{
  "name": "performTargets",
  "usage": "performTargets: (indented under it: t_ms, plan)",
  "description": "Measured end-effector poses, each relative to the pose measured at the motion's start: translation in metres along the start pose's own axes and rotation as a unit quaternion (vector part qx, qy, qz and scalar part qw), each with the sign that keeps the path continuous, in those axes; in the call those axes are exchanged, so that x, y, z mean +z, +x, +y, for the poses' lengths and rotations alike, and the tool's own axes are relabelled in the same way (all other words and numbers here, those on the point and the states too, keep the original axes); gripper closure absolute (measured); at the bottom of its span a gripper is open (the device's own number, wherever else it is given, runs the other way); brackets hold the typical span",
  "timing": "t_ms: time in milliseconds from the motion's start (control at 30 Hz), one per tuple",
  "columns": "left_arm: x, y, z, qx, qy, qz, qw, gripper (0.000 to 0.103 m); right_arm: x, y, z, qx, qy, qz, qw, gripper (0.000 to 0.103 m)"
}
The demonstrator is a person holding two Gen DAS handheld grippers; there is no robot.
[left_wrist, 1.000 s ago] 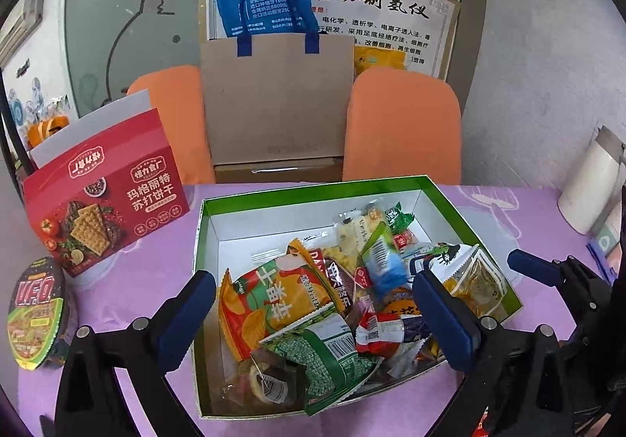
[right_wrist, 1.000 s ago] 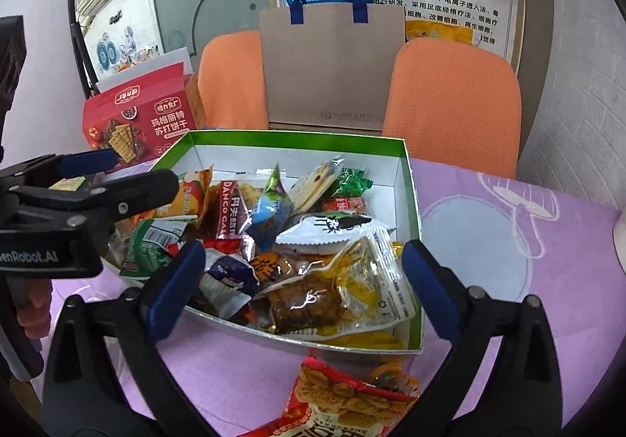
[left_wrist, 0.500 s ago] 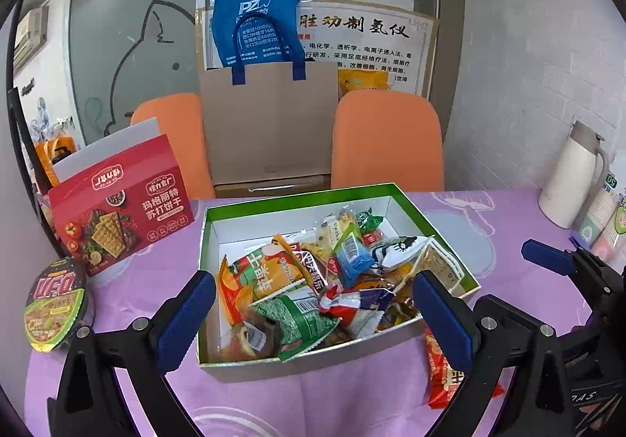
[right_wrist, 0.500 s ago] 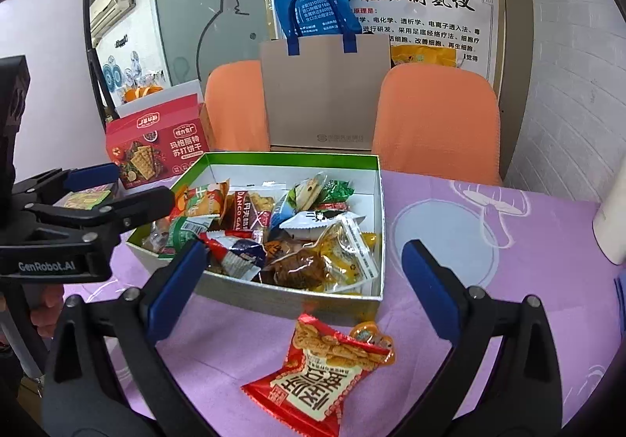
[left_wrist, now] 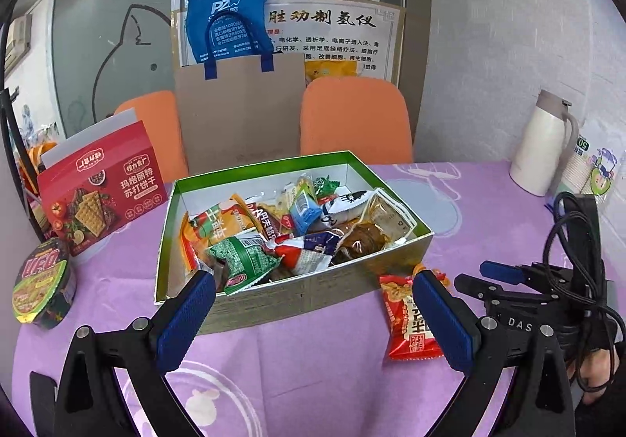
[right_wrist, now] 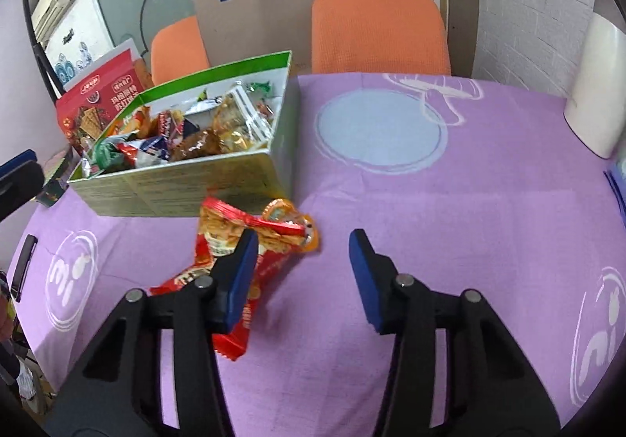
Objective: Organize snacks
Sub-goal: 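Grasp the small orange jelly cup with the right gripper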
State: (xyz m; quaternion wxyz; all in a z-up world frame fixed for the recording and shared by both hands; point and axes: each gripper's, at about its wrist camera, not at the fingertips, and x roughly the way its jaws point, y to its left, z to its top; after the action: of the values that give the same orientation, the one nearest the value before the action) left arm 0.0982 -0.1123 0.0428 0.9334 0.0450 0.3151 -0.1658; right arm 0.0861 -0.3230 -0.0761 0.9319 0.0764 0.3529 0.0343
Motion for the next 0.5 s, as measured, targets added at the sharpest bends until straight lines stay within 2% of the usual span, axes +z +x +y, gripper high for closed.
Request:
performTargets:
  t_ms: [133,333,500]
  plan:
    - [-0.008,0.003,-0.003,-0.017,0.009,0.011,0.9998,0.001,0.001,0.015,-0.011,-0.003,0.023,0.015,1.000,0.053]
    - [-0.017,0.011,-0.004,-0.032,0.013,0.030,0.9990,0.007,0.010,0.035,-0.006,0.033,0.032,0.029,0.999,0.053]
    - [-0.021,0.017,-0.001,-0.029,0.019,0.040,0.9986,0.009,0.005,0.041,0.020,0.066,-0.019,0.054,0.996,0.053]
